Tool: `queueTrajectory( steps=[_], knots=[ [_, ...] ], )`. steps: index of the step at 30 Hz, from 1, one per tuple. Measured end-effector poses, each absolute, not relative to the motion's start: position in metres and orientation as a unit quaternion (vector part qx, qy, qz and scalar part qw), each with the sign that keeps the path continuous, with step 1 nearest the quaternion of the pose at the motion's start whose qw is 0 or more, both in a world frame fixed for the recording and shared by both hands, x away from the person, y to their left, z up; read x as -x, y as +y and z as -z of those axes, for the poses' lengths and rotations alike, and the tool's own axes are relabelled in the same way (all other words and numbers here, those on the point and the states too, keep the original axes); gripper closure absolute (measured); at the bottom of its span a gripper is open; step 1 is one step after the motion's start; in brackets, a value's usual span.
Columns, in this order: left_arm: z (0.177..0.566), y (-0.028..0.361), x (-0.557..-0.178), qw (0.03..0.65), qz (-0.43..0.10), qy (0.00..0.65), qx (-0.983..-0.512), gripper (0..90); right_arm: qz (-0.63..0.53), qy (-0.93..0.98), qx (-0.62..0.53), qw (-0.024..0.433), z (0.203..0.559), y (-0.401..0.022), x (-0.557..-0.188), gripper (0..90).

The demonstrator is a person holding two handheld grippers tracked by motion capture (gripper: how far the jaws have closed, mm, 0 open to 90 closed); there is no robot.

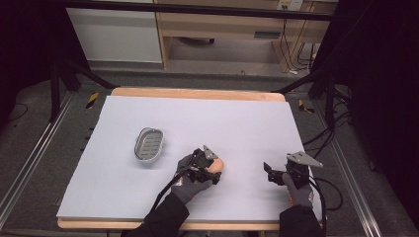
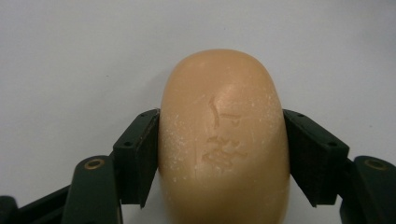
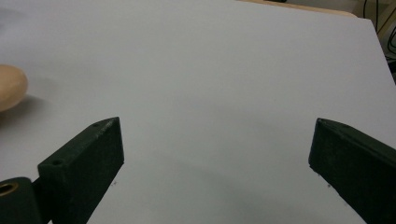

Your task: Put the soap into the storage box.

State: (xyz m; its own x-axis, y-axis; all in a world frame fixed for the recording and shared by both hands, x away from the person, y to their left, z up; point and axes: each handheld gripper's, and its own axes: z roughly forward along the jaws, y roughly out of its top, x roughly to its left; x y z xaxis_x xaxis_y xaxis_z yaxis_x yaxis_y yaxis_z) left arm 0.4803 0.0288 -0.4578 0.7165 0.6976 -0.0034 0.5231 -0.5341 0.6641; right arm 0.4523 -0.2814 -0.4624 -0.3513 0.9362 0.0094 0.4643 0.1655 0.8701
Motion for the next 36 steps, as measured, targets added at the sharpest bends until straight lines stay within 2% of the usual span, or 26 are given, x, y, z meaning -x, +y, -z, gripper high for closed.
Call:
queueTrajectory(
  steps=[16, 36],
  knots=[
    [0.429, 0.07, -0.469, 0.352, -0.142, 0.352, -0.856, 31.9, -0.415, 0.709, -0.493, 0.287, 0.462, -0.281, -0.452, 3.5],
    [0.423, 0.133, -0.46, 0.357, -0.166, 0.39, -0.832, 31.9, -0.413, 0.713, -0.488, 0.288, 0.463, -0.278, -0.452, 3.5]
  ],
)
